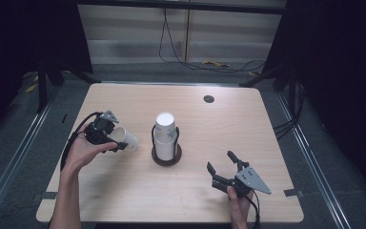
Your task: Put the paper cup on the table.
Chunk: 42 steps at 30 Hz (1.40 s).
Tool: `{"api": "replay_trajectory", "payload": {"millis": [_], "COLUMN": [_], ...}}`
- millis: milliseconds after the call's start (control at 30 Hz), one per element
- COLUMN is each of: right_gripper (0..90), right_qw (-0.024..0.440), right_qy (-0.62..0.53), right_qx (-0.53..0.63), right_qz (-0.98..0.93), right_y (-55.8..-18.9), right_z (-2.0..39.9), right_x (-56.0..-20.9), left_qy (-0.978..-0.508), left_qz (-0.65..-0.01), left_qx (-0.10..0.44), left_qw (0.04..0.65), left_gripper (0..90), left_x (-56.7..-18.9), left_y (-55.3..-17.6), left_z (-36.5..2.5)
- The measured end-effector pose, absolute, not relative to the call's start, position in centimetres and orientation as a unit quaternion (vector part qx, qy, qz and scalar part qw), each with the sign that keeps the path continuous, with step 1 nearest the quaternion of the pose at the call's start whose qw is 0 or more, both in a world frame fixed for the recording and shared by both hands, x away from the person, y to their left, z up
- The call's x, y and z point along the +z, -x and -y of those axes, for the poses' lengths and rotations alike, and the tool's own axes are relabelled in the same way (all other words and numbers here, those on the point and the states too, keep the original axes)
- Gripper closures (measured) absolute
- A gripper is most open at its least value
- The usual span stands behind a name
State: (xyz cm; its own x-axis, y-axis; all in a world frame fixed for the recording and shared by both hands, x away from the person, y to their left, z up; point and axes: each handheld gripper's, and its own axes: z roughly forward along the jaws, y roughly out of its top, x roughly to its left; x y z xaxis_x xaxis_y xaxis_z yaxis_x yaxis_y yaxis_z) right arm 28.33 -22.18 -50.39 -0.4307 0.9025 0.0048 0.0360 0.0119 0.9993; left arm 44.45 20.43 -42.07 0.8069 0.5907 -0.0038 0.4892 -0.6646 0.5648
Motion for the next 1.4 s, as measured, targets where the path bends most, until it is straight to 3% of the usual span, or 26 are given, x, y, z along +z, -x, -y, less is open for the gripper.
{"api": "replay_trajectory", "payload": {"millis": [467,1400], "right_gripper": [14.4,14.7], "right_qw": [0.369,0.373], "right_qy": [-0.386,-0.386], "right_qx": [0.587,0.587], "right_qz": [-0.608,-0.606], "right_y": [-28.3,-28.3], "right_z": [22.2,22.2], "right_x": [-50.4,-50.4], "left_qy": [-0.936,-0.922], "left_qz": [-0.284,-0.314], "left_qx": [0.063,0.078], "left_qw": [0.198,0.212], "left_gripper": [25.4,17.4], "left_x": [-42.6,-43.6], "left_y": [-46.0,-46.9], "left_z": [-18.8,-17.7]}}
